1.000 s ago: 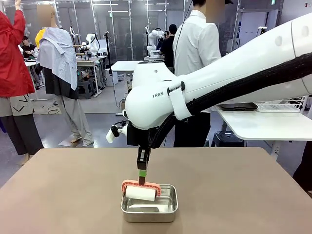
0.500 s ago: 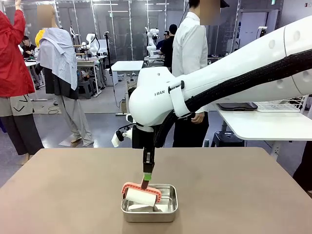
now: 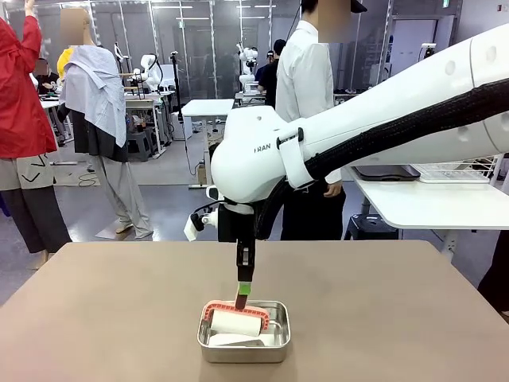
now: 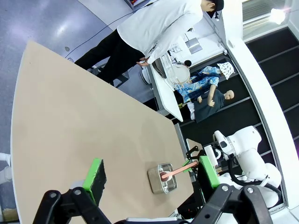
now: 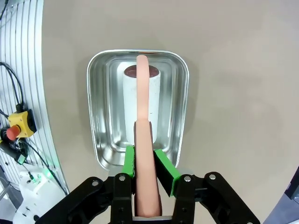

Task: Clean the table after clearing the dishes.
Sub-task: Place the Lint Roller back on top of the Airtight Container.

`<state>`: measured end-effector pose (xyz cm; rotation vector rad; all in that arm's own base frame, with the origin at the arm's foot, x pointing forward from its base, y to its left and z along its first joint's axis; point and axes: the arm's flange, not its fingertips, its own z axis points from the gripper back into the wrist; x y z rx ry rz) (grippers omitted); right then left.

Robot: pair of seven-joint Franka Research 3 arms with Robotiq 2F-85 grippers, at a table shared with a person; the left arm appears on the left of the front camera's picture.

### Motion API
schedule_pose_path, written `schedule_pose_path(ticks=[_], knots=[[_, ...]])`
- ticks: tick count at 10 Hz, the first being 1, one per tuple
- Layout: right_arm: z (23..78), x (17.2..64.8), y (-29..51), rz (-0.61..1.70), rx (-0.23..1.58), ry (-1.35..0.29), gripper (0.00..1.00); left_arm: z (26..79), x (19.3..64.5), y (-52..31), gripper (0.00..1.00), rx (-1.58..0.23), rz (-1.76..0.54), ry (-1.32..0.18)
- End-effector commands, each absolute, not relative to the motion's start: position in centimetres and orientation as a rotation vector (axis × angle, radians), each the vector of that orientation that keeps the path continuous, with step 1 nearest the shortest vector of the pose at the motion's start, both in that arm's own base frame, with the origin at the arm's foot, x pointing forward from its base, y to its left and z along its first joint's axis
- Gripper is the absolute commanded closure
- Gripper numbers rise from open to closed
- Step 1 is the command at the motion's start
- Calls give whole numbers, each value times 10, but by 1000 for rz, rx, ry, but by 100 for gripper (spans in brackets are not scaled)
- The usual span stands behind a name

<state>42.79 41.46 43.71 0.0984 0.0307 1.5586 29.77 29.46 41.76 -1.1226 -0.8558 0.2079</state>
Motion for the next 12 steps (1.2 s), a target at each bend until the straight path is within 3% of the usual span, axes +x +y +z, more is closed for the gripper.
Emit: schedule_pose_path(ticks=[1, 7, 8, 12], knots=[[443, 419, 401, 1579, 94, 35, 77, 418, 294, 294, 0, -1134, 198, -881], [427, 435, 411, 1554, 60, 84, 77, 418, 294, 294, 0, -1134, 198, -881], [427, 436, 412, 1552, 59, 69, 73, 418, 294, 294, 0, -1134, 198, -881], [430, 440, 411, 1524, 45, 16, 11, 418, 294, 294, 0, -1134, 198, -881]])
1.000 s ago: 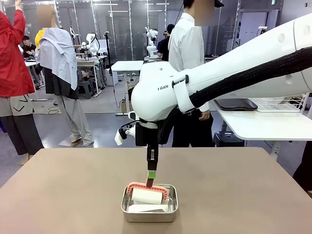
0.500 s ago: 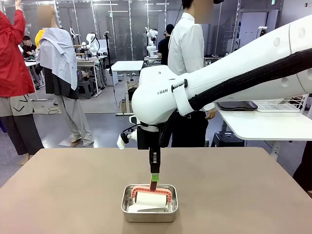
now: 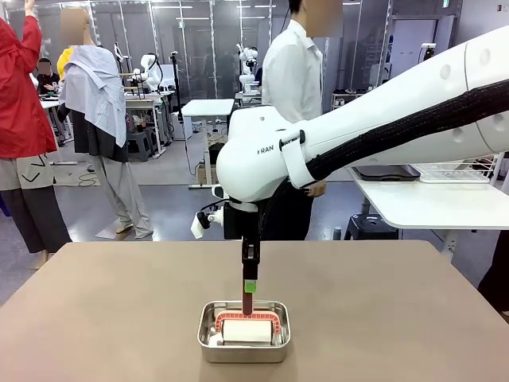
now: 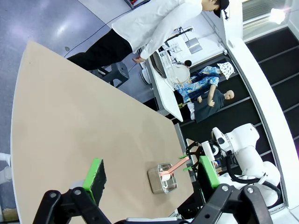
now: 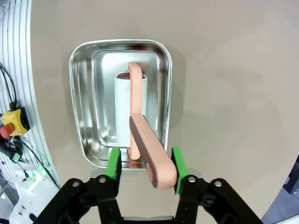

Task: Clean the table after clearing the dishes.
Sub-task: Place the Lint Roller back on top of the Airtight Container.

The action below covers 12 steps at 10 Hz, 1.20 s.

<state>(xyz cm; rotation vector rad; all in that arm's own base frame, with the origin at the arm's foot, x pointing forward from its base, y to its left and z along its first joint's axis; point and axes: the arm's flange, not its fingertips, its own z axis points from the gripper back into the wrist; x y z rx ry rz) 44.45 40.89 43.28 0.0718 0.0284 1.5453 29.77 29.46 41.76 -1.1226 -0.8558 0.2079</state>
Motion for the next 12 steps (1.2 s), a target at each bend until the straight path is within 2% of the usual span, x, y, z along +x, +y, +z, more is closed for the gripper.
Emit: schedule_pose_path(ticks=[1, 12], knots=[[431, 439, 412, 1526, 46, 17, 0, 418, 294, 294, 0, -1134, 198, -881], [434, 444, 411, 1548, 71, 22, 0, 418, 294, 294, 0, -1134, 198, -881]])
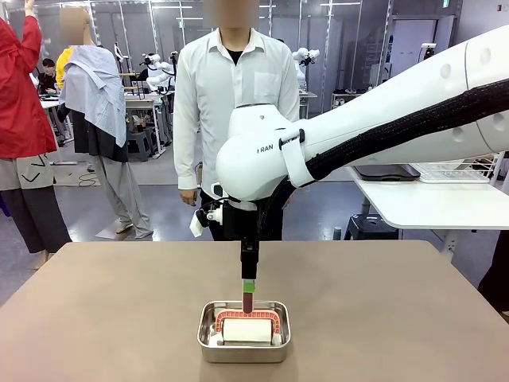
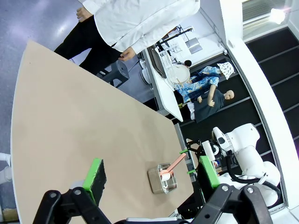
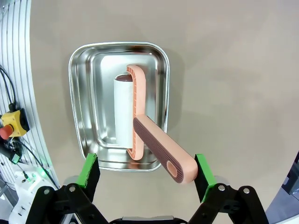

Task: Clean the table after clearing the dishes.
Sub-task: Place the Lint Roller back on top of the Airtight Container.

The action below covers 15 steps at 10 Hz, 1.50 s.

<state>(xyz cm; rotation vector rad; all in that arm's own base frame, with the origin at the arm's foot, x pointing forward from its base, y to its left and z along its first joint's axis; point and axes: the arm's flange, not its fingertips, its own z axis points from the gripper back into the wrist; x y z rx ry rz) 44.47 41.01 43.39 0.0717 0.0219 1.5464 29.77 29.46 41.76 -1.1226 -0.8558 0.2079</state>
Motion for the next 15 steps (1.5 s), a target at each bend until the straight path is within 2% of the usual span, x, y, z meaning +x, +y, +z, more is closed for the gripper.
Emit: schedule_pose_path(ticks=[1, 11, 13, 15], knots=[[434, 444, 411, 1548, 71, 22, 0, 418, 294, 294, 0, -1134, 198, -881], [433, 445, 410, 1546, 73, 23, 0, 418, 294, 294, 0, -1134, 198, -881], [489, 466, 351, 1267, 348, 31, 0, 418, 294, 294, 0, -1134, 198, -881], [522, 482, 263, 929, 715, -90, 0, 418, 294, 294, 0, -1134, 198, -881]])
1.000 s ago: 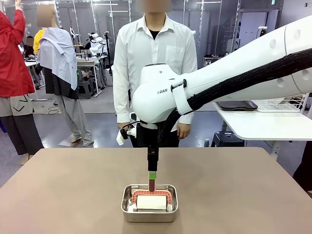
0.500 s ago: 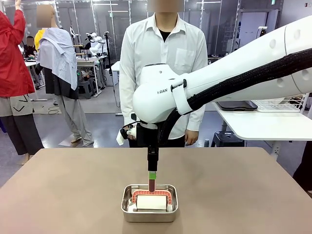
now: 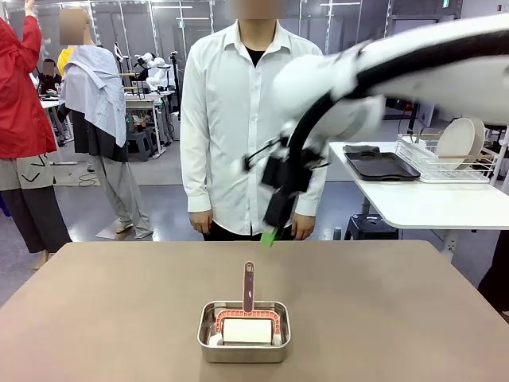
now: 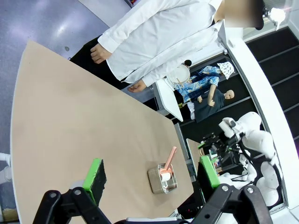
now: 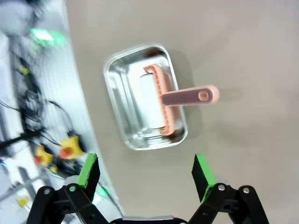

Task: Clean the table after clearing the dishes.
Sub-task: Place the Lint Roller back on top of the Airtight Container.

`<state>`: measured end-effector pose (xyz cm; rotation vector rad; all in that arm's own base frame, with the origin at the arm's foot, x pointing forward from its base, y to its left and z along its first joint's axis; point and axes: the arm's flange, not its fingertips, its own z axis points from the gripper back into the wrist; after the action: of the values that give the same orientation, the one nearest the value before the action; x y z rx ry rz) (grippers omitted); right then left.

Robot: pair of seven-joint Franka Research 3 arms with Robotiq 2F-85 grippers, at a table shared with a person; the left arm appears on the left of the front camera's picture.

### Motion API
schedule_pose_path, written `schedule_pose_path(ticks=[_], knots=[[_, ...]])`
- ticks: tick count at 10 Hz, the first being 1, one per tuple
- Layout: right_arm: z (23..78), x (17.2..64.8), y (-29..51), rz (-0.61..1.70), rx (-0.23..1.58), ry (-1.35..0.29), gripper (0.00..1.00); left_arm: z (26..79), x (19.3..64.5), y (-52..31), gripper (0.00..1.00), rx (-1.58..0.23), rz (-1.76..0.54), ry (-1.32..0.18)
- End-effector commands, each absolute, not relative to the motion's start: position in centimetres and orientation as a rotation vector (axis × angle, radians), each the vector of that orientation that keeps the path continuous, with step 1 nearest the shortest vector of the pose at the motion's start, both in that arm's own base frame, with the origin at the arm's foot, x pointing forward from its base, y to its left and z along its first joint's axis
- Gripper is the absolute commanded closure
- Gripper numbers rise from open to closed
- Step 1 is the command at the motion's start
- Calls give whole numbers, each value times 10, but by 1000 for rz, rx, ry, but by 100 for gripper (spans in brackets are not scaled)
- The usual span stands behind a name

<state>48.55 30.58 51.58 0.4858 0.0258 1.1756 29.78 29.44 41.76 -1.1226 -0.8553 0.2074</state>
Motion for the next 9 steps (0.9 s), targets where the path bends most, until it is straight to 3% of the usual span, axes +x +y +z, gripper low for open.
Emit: schedule_pose_path(ticks=[1, 4, 9], knots=[[530, 486, 223, 759, 873, -152, 0, 418, 294, 294, 0, -1134, 198, -881], [534, 482, 124, 384, 993, -292, 0, 418, 294, 294, 0, -1134, 198, -881], [474, 403, -73, -233, 1194, -530, 0, 418, 294, 294, 0, -1134, 198, -881]])
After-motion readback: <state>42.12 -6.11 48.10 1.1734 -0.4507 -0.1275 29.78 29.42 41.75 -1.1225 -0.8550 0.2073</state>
